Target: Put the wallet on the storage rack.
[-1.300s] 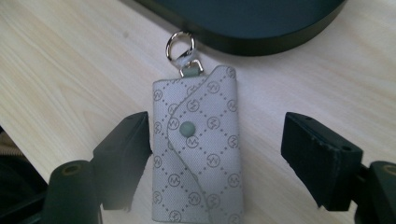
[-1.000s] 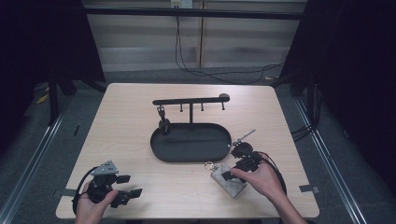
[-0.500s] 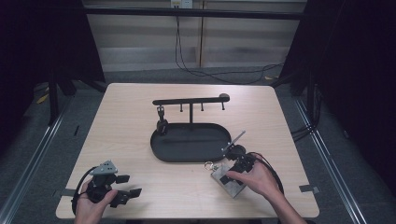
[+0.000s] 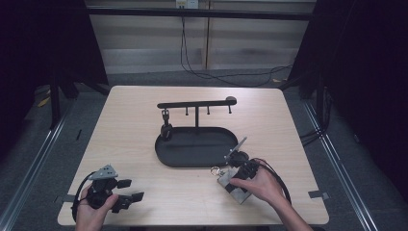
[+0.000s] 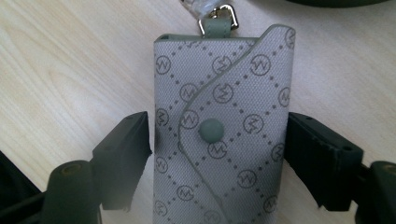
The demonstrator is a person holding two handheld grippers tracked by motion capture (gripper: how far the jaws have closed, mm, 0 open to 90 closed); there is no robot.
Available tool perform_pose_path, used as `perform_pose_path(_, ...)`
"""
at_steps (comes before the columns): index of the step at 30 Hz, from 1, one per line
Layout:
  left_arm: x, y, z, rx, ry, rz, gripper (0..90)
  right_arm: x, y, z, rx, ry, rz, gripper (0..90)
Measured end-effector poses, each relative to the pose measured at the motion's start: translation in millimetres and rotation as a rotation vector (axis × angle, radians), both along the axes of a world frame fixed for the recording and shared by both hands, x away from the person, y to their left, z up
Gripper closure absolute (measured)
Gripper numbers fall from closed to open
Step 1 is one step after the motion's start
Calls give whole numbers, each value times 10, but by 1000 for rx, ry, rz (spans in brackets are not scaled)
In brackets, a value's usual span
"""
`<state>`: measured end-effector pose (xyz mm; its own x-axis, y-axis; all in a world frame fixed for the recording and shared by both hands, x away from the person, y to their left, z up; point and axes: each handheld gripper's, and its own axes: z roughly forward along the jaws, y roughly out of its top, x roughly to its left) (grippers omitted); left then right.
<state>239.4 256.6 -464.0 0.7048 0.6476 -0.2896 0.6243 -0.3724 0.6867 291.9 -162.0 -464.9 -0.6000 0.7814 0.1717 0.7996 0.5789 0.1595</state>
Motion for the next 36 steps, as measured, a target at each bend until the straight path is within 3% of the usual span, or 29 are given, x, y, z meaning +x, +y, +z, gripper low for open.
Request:
perform_pose_path(8, 4, -3, -7, 0, 3, 5, 247, 35, 21, -42, 3, 27, 2, 238)
perform_pose_path(16, 9, -2, -15, 5, 7, -1, 247, 62, 57, -42, -18, 7, -3, 283)
perform_pose_path(23, 9, -5, -17, 10, 8, -1, 248, 64, 36, -14, -4, 14, -23, 339)
perform_pose_path(36, 14, -19, -28, 9, 21, -11, 248, 60, -22, 30, 18, 21, -39, 351)
